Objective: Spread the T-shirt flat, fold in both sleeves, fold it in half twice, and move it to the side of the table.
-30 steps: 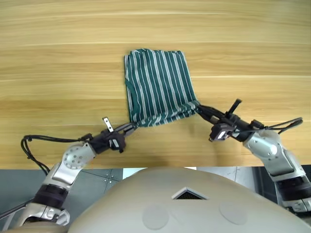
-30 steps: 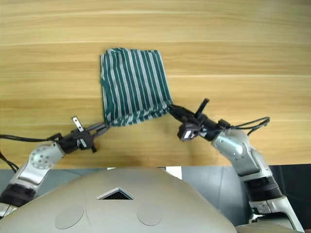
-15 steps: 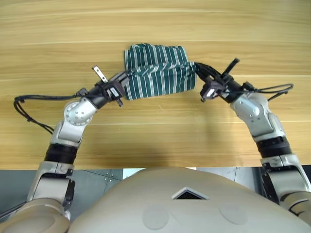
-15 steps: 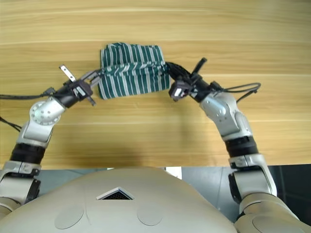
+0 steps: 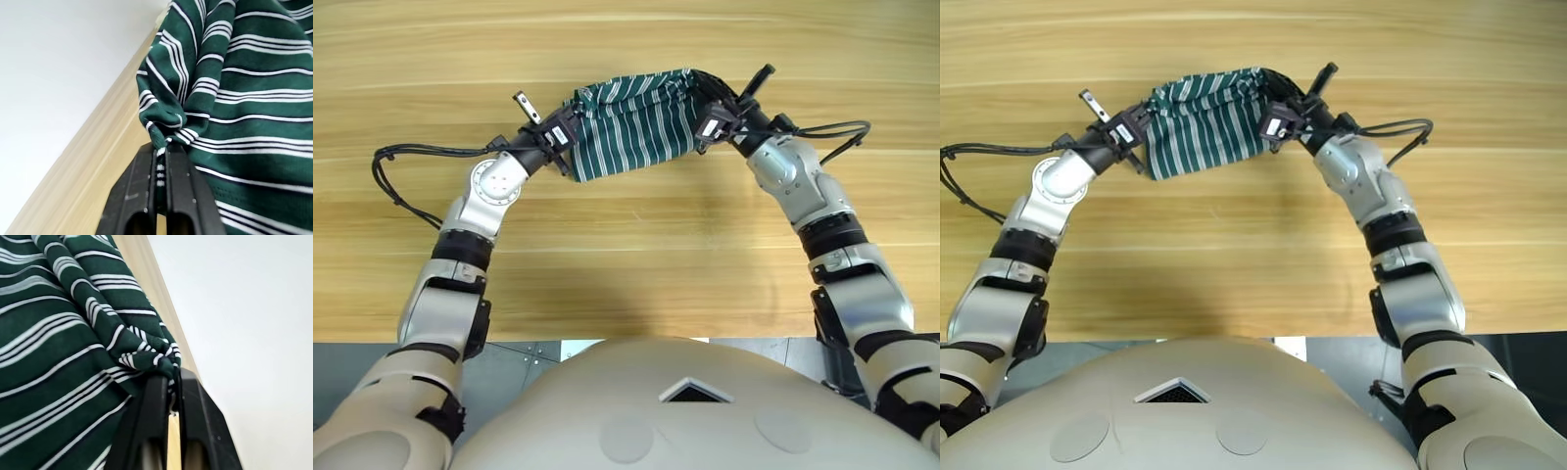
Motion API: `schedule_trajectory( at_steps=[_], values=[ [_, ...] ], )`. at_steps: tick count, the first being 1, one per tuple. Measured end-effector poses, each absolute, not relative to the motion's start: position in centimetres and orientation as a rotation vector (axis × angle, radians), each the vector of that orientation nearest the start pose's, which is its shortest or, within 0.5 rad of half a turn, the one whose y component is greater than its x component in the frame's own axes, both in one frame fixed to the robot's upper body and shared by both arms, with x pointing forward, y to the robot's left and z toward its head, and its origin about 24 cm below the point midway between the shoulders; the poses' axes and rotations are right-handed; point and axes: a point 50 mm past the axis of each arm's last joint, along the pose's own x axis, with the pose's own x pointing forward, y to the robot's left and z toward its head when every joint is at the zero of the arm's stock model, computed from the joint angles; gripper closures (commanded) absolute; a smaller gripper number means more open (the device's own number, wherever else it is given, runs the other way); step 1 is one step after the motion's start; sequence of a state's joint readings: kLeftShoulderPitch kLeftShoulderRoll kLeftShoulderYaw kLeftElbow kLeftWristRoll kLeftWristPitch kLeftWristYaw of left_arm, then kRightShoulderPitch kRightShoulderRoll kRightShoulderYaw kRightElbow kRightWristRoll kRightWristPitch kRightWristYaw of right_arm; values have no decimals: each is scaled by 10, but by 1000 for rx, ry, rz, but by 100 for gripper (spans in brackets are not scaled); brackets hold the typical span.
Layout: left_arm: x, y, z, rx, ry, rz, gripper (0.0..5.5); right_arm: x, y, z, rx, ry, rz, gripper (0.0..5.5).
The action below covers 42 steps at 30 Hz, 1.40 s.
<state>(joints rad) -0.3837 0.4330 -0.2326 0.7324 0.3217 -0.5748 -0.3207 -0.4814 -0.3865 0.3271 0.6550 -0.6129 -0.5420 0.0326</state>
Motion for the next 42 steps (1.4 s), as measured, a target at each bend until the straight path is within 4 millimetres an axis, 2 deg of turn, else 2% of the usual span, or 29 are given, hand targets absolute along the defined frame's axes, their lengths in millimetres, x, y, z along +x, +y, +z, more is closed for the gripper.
schedule_trajectory(
  at_steps=[4, 12, 16, 19, 23, 27, 30, 32, 35, 36, 39, 41, 42],
  values=[
    [307, 178, 13, 768, -1, -650, 428, 325, -134, 42, -1058, -278, 573, 408],
    [320, 186, 16, 736, 9, -561, 306, 340, -131, 35, -1074, -217, 530, 274],
    [334, 187, 26, 720, 1, -493, 249, 350, -112, 37, -1054, -209, 530, 211],
    [339, 189, 25, 704, 40, -446, 198, 359, -105, 42, -1057, -182, 494, 156],
    [344, 189, 19, 687, 124, -381, 132, 366, -107, 39, -1039, -77, 420, 85],
    [343, 195, 13, 663, 176, -324, 79, 367, -111, 34, -1018, 3, 354, 41],
    [343, 208, 14, 602, 188, -224, 79, 369, -114, 32, -992, 61, 303, 41],
    [340, 229, 17, 539, 185, -103, 79, 369, -119, 30, -983, 93, 269, 41],
    [321, 267, 9, 481, 229, 58, 79, 371, -128, 33, -947, 94, 203, 41],
    [316, 274, 5, 461, 240, 90, 79, 371, -129, 35, -935, 69, 181, 41],
    [301, 291, -1, 353, 231, 196, 79, 374, -127, 58, -802, -140, 94, 41],
    [293, 298, -4, 291, 222, 245, 79, 371, -115, 78, -681, -326, 99, 41],
    [289, 299, -6, 262, 215, 262, 79, 366, -108, 82, -647, -390, 126, 41]
  ],
)
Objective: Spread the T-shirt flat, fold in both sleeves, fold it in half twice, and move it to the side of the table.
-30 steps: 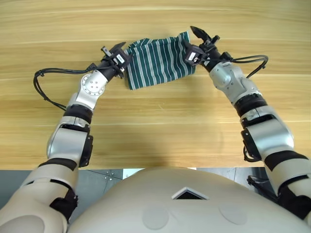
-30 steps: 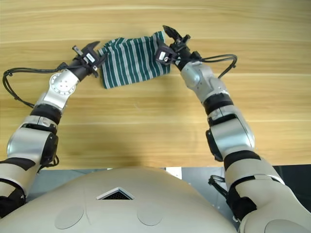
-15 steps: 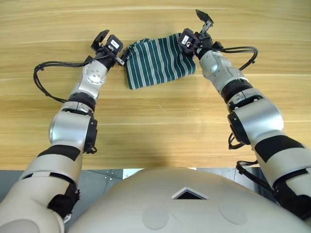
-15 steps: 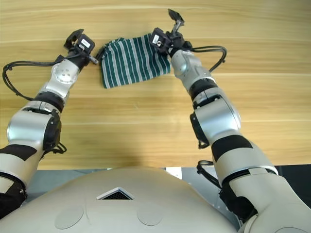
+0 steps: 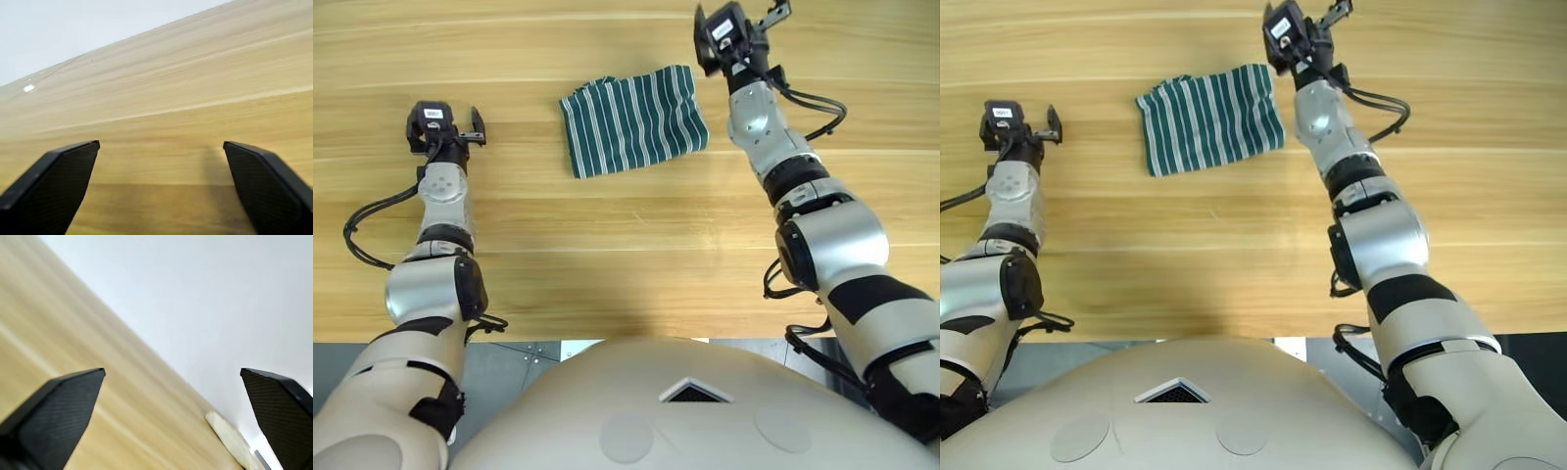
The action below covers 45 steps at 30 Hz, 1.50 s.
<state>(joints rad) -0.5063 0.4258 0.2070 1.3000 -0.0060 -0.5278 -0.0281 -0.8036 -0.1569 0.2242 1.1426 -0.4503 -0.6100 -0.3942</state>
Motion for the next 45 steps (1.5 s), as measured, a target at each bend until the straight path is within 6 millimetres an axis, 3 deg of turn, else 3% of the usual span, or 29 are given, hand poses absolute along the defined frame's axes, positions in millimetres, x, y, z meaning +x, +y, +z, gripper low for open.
schedule_trajectory(
  at_steps=[2, 6, 9, 13, 17, 20, 22, 25, 30, 35, 39, 45],
  values=[
    [285, 296, -11, 196, 188, 288, 79, 347, -84, 70, -630, -452, 256, 41],
    [288, 272, -18, 129, 160, 247, 79, 313, -39, 21, -751, -348, 536, 41],
    [289, 262, -21, 122, 161, 218, 79, 318, -46, 6, -842, -219, 544, 41],
    [289, 261, -21, 127, 162, 213, 79, 340, -43, 18, -932, -116, 539, 41],
    [289, 260, -21, 120, 160, 215, 79, 354, -47, 24, -816, 86, 473, 41],
    [290, 257, -22, 115, 157, 209, 79, 364, -72, 22, -588, 284, 312, 41],
    [289, 254, -23, 113, 159, 202, 79, 368, -99, 21, -441, 370, 167, 41],
    [289, 251, -24, 120, 151, 188, 79, 367, -180, 19, -296, 467, -160, 41],
    [286, 244, -27, 103, 136, 179, 79, 338, -267, 10, -114, 512, -531, 41],
    [274, 242, -33, 58, 101, 178, 79, 287, -343, 2, 41, 534, -959, 41],
    [264, 247, -34, 58, 60, 209, 79, 273, -357, 3, 81, 530, -1120, 41],
    [257, 260, -31, 39, 23, 307, 79, 279, -348, 5, 106, 431, -1147, 41]
  ],
)
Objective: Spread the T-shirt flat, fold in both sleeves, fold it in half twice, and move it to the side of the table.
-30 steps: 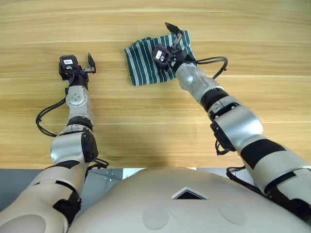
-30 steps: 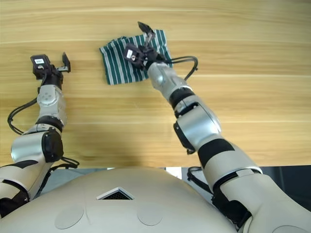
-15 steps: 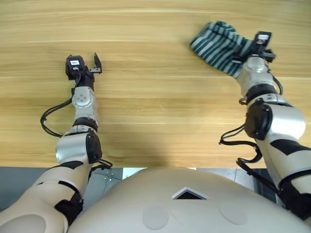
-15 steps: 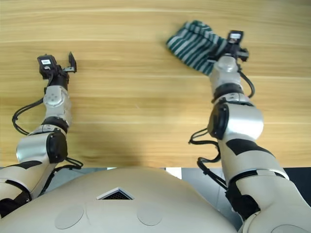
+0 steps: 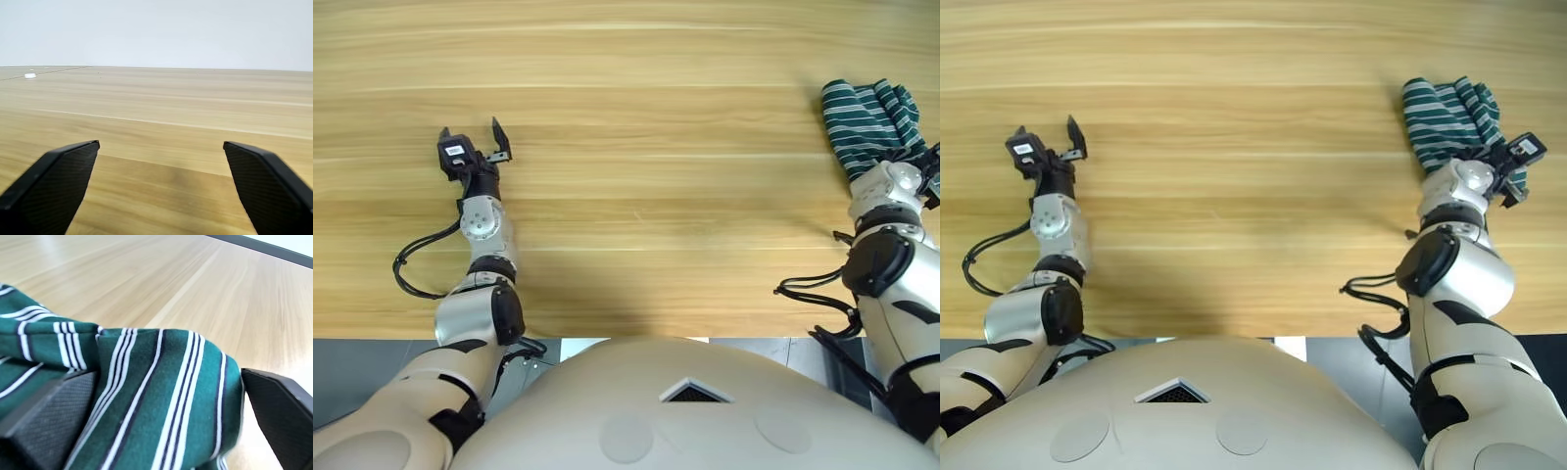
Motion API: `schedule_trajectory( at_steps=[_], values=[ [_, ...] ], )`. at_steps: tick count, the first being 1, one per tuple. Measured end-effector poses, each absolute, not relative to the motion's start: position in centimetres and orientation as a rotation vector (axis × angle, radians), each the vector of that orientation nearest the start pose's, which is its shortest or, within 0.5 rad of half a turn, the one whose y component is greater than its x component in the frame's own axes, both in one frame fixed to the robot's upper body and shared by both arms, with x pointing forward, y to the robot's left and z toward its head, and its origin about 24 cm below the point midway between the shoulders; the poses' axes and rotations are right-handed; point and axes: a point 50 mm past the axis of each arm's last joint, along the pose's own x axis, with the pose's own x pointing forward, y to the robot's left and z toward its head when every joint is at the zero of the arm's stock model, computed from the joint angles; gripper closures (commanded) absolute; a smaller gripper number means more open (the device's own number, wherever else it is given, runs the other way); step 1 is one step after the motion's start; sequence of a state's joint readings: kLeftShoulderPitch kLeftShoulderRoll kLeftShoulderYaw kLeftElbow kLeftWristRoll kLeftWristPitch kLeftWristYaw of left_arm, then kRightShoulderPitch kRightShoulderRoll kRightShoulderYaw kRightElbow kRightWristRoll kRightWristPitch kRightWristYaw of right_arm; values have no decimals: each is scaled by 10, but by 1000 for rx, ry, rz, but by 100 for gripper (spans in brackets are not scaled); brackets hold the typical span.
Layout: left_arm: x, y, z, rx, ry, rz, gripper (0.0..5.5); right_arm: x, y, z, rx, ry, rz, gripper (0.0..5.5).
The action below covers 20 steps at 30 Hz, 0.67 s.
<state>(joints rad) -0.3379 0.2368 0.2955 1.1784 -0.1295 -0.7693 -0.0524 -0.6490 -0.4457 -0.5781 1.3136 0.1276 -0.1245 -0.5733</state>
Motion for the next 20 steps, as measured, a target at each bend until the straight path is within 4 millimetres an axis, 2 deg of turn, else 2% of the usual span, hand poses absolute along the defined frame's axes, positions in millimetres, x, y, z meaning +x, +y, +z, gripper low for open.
schedule_trajectory(
  at_steps=[2, 3, 5, 6, 7, 8, 9, 10, 11, 12, 13, 14, 16, 20],
  values=[
    [253, 266, -27, 47, -15, 333, 79, 287, -337, 8, 59, 362, -1096, 41],
    [251, 269, -25, 55, -40, 348, 79, 298, -327, 15, 37, 291, -1043, 41],
    [249, 269, -19, 69, -100, 353, 79, 333, -297, 47, -18, 88, -862, 41],
    [248, 266, -15, 75, -138, 343, 79, 352, -267, 64, -100, -21, -683, 41],
    [248, 260, -11, 76, -182, 321, 79, 368, -219, 78, -216, -129, -438, 41],
    [250, 253, -7, 94, -215, 284, 79, 372, -175, 79, -298, -201, -240, 41],
    [255, 241, -2, 123, -246, 234, 79, 366, -136, 73, -343, -245, -62, 41],
    [260, 227, 0, 136, -263, 189, 79, 352, -99, 54, -378, -235, 89, 41],
    [265, 209, 0, 132, -273, 145, 79, 329, -63, 27, -399, -189, 245, 41],
    [268, 195, -1, 125, -271, 126, 79, 311, -45, 6, -393, -125, 328, 41],
    [272, 178, -4, 102, -254, 108, 79, 296, -41, -14, -388, -50, 374, 41],
    [273, 167, -6, 83, -243, 100, 79, 291, -44, -21, -364, -18, 369, 41],
    [276, 149, -11, 55, -200, 76, 79, 293, -55, -22, -348, -6, 328, 41],
    [283, 144, -17, 49, -122, 77, 79, 298, -83, -23, -357, -1, 200, 41]
  ],
)
